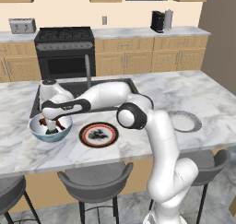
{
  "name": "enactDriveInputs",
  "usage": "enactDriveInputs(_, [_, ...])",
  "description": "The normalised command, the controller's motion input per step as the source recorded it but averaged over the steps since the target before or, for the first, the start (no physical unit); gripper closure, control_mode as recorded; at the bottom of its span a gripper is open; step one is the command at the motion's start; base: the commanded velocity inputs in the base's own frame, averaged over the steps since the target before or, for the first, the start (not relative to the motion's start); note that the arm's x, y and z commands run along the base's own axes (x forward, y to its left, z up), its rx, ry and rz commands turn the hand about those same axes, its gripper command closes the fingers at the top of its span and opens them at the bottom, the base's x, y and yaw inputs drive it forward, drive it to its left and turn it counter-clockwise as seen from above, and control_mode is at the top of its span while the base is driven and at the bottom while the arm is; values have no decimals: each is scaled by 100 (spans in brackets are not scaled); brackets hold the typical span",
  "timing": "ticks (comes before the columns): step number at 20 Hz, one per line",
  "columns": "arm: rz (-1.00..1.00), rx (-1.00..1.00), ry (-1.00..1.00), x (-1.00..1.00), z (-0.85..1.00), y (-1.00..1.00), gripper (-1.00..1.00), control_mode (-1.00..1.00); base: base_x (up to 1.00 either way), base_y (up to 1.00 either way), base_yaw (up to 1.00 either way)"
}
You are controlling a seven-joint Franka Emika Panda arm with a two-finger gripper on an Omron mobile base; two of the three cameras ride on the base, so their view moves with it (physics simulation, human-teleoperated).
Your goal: Pick the chicken drumstick and squash from their plates and place them in the bowl. Then put the bowl in the fridge.
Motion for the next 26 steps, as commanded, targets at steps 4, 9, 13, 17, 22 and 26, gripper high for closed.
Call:
enactDriveInputs(4, [0, 0, 4, 14, -13, 14, 100, -100, 0, 0, 0])
enactDriveInputs(9, [0, 0, 2, 4, -5, 13, -100, -100, 0, 0, 0])
enactDriveInputs(13, [0, 0, 1, 0, 1, 4, -100, -100, 0, 0, 0])
enactDriveInputs(17, [0, -2, 4, 0, 2, 0, -100, -100, 0, 0, 0])
enactDriveInputs(22, [0, -2, 5, 0, 1, 0, -100, -100, 0, 0, 0])
enactDriveInputs(26, [0, 0, 0, -5, 26, -1, -100, -100, 0, 0, 0])
